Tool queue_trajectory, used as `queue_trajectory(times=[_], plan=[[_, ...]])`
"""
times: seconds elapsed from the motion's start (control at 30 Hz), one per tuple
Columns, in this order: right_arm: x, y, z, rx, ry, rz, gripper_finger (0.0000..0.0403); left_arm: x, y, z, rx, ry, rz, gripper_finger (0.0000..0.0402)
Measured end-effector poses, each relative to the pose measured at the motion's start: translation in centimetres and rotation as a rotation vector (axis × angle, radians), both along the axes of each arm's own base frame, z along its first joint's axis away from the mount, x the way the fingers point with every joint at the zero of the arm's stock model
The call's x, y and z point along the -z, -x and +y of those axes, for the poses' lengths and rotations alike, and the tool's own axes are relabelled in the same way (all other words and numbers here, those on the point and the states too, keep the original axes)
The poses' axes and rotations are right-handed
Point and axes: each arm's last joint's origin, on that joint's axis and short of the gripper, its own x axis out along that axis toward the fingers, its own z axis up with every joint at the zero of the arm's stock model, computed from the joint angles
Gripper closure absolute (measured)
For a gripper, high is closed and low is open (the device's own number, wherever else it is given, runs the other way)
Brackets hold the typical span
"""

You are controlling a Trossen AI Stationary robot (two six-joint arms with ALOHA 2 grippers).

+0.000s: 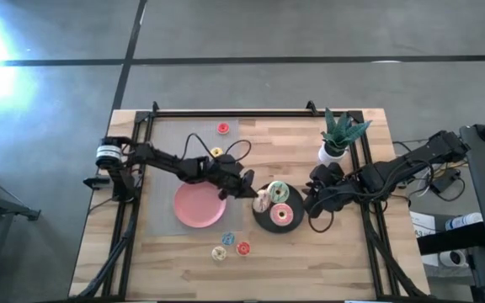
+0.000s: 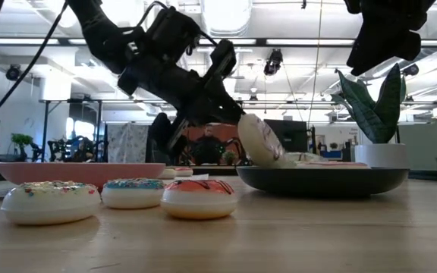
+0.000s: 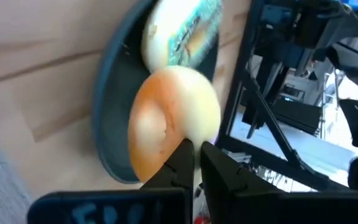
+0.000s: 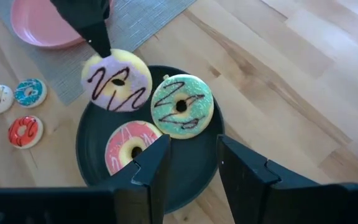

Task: Pick & Place donuts
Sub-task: Put the small violet donut on the pink plate

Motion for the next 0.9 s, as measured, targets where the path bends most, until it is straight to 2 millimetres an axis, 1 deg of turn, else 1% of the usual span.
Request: queue_trajectory(times=[0.23,0.37,0.43,0.63,0.73,0.9], plan=[[0.0,0.0,0.0,0.003,-0.001,0.001,0.028,0.5,0.2,-1.7,0.027,-0.011,0.046,0.0401],[0.0,0.0,0.0,0.003,0.0,0.001,0.028,0.6,0.3,-2.0,0.031,-0.036,0.042,0.0401],[0.0,0.0,0.0,0.006,0.005,-0.001,0.028,0.4,0.2,-2.1,0.026,-0.049,0.015,0.0401],[0.0,0.0,-0.1,0.01,0.01,-0.004,0.028,-1.3,-0.9,-2.1,0.05,-0.116,-0.088,0.0401],[0.0,0.0,-0.1,0.019,0.006,-0.008,0.028,-1.0,-1.4,-2.1,0.055,-0.134,-0.09,0.0401],[0.0,0.0,-0.1,0.028,0.002,-0.01,0.028,0.7,-2.1,-2.5,0.064,-0.134,-0.06,0.0401]])
